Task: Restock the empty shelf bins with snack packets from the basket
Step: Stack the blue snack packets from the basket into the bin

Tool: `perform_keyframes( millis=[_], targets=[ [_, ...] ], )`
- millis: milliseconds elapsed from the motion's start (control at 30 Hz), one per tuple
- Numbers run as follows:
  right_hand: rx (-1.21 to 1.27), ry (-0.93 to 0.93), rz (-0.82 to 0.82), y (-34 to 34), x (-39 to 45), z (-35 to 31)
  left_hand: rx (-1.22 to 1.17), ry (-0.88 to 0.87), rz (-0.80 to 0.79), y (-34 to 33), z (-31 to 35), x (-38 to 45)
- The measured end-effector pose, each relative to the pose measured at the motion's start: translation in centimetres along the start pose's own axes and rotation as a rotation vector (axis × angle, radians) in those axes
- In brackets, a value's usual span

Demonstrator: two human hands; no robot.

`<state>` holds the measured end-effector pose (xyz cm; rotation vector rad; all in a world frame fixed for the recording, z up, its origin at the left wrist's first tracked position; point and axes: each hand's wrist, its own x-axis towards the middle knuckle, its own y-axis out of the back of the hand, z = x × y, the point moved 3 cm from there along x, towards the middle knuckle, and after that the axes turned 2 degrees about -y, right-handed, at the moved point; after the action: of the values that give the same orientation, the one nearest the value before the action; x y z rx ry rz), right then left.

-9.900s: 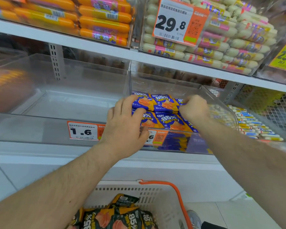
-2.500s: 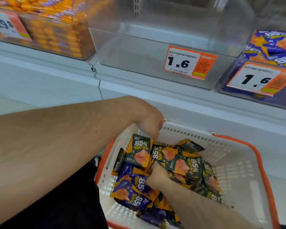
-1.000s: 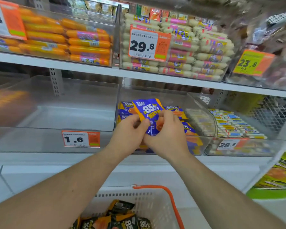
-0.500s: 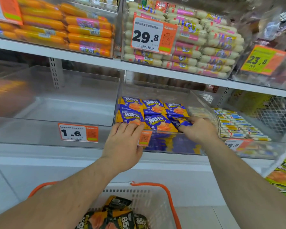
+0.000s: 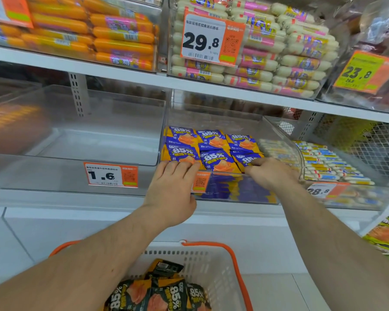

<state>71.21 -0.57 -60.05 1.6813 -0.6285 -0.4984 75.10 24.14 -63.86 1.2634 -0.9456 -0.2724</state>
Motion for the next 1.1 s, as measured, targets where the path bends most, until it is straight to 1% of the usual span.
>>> perform_keyframes(
  millis=[67,100,133,200,233,267,300,333,400,433,500,567,600,667,733,800,933,1100],
  targets=[
    [0.031,-0.011,0.119,-0.2,-0.5,-0.3,-0.017,-0.014,-0.062,0.4,0.2,-0.1],
    [0.086,-0.001,0.225,-0.3,-0.9,-0.5,-0.005,-0.028,-0.093,0.5,0.2,-0.4],
    [0.167,0.055,0.393,-0.3,-1.6,-0.9,0.005,-0.080,-0.093,0.5,0.0,-0.9],
    [0.280,0.312,0.799,-0.4,-3.6,-2.6,0.034,-0.221,-0.046,1.2,-0.1,-2.5],
    [0.314,0.454,0.933,-0.7,-5.0,-3.9,0.030,-0.284,-0.066,1.6,-0.4,-3.4],
    [0.341,0.595,0.971,-1.6,-6.5,-5.5,0.020,-0.314,-0.143,1.9,-1.0,-4.4],
    [0.364,0.726,0.926,-3.1,-8.1,-7.2,0.016,-0.303,-0.267,2.1,-1.9,-5.3],
    [0.380,0.844,0.832,-4.9,-9.6,-8.9,0.013,-0.262,-0.441,2.0,-3.1,-6.1],
    [0.374,1.003,0.531,-10.0,-12.6,-11.5,0.025,-0.174,-0.723,1.6,-5.2,-7.9],
    [0.331,1.024,0.331,-12.9,-13.9,-12.4,0.010,-0.132,-0.826,1.5,-6.1,-8.8],
    [0.159,0.933,-0.123,-18.9,-16.2,-13.7,-0.021,-0.057,-0.991,0.9,-7.4,-10.7],
    [0.019,0.796,-0.506,-23.7,-18.8,-14.4,-0.045,-0.019,-1.113,0.3,-8.2,-11.9],
    [-0.005,0.742,-0.642,-25.8,-20.2,-14.7,-0.054,-0.018,-1.139,0.3,-8.4,-12.4],
    [-0.032,0.677,-0.839,-29.3,-23.1,-15.1,-0.087,0.000,-1.157,0.0,-8.9,-13.2],
    [-0.088,0.645,-0.978,-32.1,-25.7,-15.0,-0.103,-0.014,-1.186,-0.3,-9.2,-14.1],
    [-0.125,0.625,-1.038,-34.2,-27.7,-14.6,-0.112,-0.043,-1.213,-0.7,-9.4,-14.8],
    [-0.071,0.581,-1.042,-36.3,-30.0,-14.4,-0.111,-0.005,-1.206,-0.8,-9.6,-15.3],
    [-0.087,0.631,-1.017,-36.8,-31.4,-14.7,-0.140,0.001,-1.193,-1.6,-9.7,-14.8]
  ],
)
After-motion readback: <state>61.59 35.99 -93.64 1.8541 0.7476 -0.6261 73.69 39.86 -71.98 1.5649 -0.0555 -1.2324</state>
